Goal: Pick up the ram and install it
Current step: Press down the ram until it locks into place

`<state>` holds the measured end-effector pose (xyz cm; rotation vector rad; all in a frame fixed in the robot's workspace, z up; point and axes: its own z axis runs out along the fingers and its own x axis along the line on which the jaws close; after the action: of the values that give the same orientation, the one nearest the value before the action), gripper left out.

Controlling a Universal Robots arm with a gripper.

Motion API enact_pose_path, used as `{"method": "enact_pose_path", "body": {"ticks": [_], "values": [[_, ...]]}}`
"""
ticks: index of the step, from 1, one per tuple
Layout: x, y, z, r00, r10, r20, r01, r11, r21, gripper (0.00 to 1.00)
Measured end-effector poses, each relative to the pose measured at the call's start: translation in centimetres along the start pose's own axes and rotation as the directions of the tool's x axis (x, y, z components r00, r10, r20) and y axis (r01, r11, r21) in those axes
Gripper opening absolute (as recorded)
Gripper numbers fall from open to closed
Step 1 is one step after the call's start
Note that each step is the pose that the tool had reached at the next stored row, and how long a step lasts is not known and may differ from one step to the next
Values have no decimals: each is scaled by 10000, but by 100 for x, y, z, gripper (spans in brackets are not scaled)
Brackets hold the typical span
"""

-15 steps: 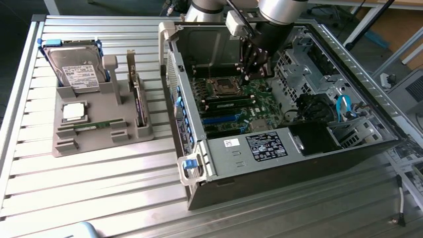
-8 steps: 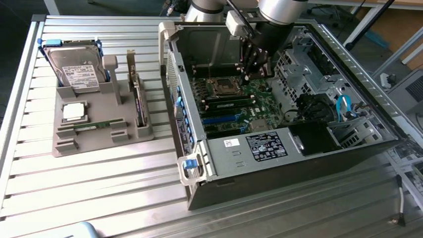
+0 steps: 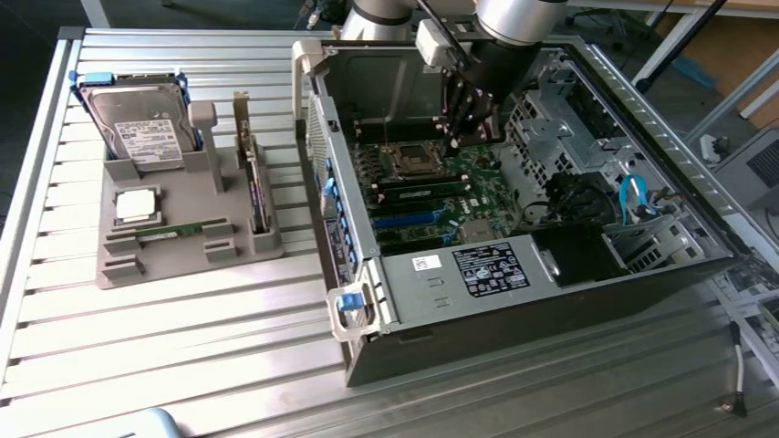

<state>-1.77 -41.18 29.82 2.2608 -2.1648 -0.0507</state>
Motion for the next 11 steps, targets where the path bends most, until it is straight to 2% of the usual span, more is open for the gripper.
{"method": "enact_pose_path", "body": {"ticks": [6, 11], "values": [[0, 0, 0, 9975, 699, 23, -699, 9976, 11, 10], [0, 0, 0, 9896, 1437, 47, -1437, 9896, 20, 10]]}}
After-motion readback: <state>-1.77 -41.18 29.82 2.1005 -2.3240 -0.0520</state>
